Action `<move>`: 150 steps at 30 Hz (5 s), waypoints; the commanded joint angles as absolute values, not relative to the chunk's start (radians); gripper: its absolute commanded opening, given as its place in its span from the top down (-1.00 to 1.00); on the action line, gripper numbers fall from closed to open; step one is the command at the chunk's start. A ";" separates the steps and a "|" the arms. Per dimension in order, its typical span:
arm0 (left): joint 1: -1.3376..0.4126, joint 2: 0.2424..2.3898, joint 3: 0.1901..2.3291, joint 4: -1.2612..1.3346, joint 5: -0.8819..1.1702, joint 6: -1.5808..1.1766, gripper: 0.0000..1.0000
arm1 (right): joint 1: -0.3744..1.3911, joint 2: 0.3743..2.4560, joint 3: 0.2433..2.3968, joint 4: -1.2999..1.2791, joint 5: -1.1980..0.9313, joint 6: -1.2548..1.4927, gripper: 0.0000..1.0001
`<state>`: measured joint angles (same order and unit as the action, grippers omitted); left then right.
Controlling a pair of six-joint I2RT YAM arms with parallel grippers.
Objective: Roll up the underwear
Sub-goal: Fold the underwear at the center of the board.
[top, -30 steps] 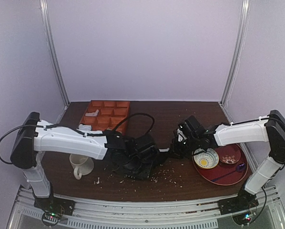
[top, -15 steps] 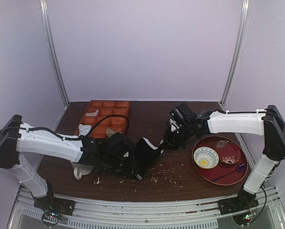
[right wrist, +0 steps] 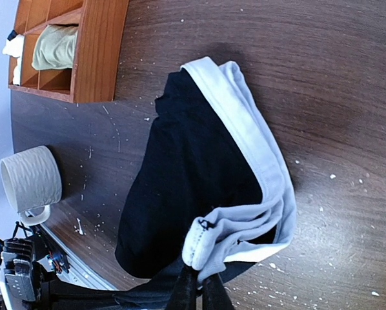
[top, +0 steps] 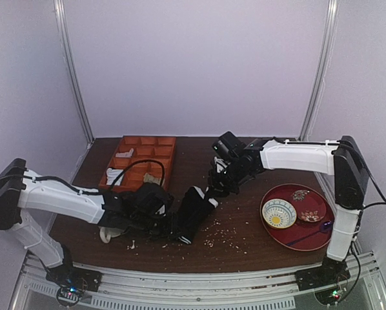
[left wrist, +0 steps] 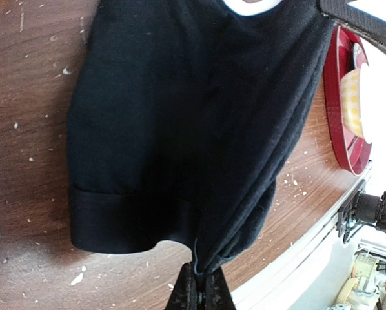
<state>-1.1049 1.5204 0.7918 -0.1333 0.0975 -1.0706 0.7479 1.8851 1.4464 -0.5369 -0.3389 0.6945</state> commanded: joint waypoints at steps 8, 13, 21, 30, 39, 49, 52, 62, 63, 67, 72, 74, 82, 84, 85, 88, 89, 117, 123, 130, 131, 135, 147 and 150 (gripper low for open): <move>-1.061 1.524 0.744 -0.110 0.152 -1.092 1.00 | 0.752 2.026 1.644 -0.644 -0.283 0.632 1.00; -1.040 1.539 0.746 -0.107 0.164 -1.082 1.00 | 0.752 2.083 1.726 -0.669 -0.271 0.612 1.00; -1.019 1.563 0.737 -0.092 0.180 -1.080 1.00 | 0.752 2.178 1.850 -0.711 -0.285 0.592 1.00; -1.008 1.549 0.728 -0.108 0.164 -1.080 1.00 | 0.752 2.218 1.913 -0.686 -0.314 0.598 1.00; -0.996 1.563 0.728 -0.101 0.169 -1.077 1.00 | 0.752 2.275 1.971 -0.651 -0.352 0.612 1.00; -0.983 1.580 0.735 -0.108 0.164 -1.076 1.00 | 0.752 2.333 2.024 -0.640 -0.377 0.614 1.00; -0.980 1.584 0.741 -0.118 0.162 -1.073 1.00 | 0.752 2.337 2.026 -0.616 -0.383 0.621 1.00; -0.966 1.594 0.744 -0.125 0.165 -1.066 1.00 | 0.750 2.384 2.064 -0.577 -0.409 0.651 1.00; -0.965 1.589 0.745 -0.129 0.161 -1.065 1.00 | 0.749 2.384 2.064 -0.572 -0.409 0.653 1.00; -0.961 1.558 0.763 -0.157 0.135 -1.049 1.00 | 0.744 2.372 2.060 -0.563 -0.411 0.657 1.00; -0.956 1.537 0.816 -0.227 0.097 -0.998 1.00 | 0.737 2.339 2.028 -0.545 -0.408 0.659 1.00; -0.952 1.534 0.831 -0.239 0.095 -0.980 1.00 | 0.735 2.326 2.015 -0.538 -0.409 0.662 1.00; -0.945 1.544 0.882 -0.275 0.096 -0.941 1.00 | 0.727 2.282 1.954 -0.501 -0.401 0.670 1.00; -0.940 1.553 0.881 -0.277 0.097 -0.938 1.00 | 0.726 2.281 1.952 -0.494 -0.403 0.672 1.00; -0.936 1.556 0.878 -0.278 0.097 -0.937 1.00 | 0.726 2.281 1.954 -0.491 -0.404 0.673 1.00; -0.917 1.563 0.863 -0.267 0.099 -0.933 1.00 | 0.726 2.287 1.966 -0.485 -0.408 0.672 1.00; -0.912 1.567 0.857 -0.261 0.102 -0.933 1.00 | 0.726 2.291 1.972 -0.482 -0.409 0.671 1.00; -0.891 1.699 0.818 -0.190 0.111 -0.967 1.00 | 0.727 2.446 2.131 -0.436 -0.482 0.706 1.00; -0.887 1.691 0.808 -0.189 0.107 -0.973 1.00 | 0.727 2.482 2.153 -0.402 -0.480 0.732 1.00; -0.884 1.681 0.801 -0.196 0.103 -0.975 1.00 | 0.727 2.525 2.165 -0.387 -0.472 0.751 0.99; -0.884 1.680 0.801 -0.198 0.102 -0.975 1.00 | 0.727 2.531 2.165 -0.383 -0.470 0.754 0.98; -0.884 1.673 0.805 -0.204 0.099 -0.976 1.00 | 0.727 2.542 2.164 -0.357 -0.473 0.761 0.95; -0.882 1.581 0.871 -0.329 0.047 -0.949 0.37 | 0.726 2.422 2.052 -0.246 -0.489 0.761 0.42; -0.882 1.551 0.911 -0.373 0.034 -0.934 0.20 | 0.724 2.373 2.016 -0.237 -0.489 0.755 0.40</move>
<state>-0.8871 1.6077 0.8471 -0.3012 0.0666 -0.9630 0.7300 2.4893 2.0537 -0.2771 -0.4942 0.7635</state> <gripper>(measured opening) 0.362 0.295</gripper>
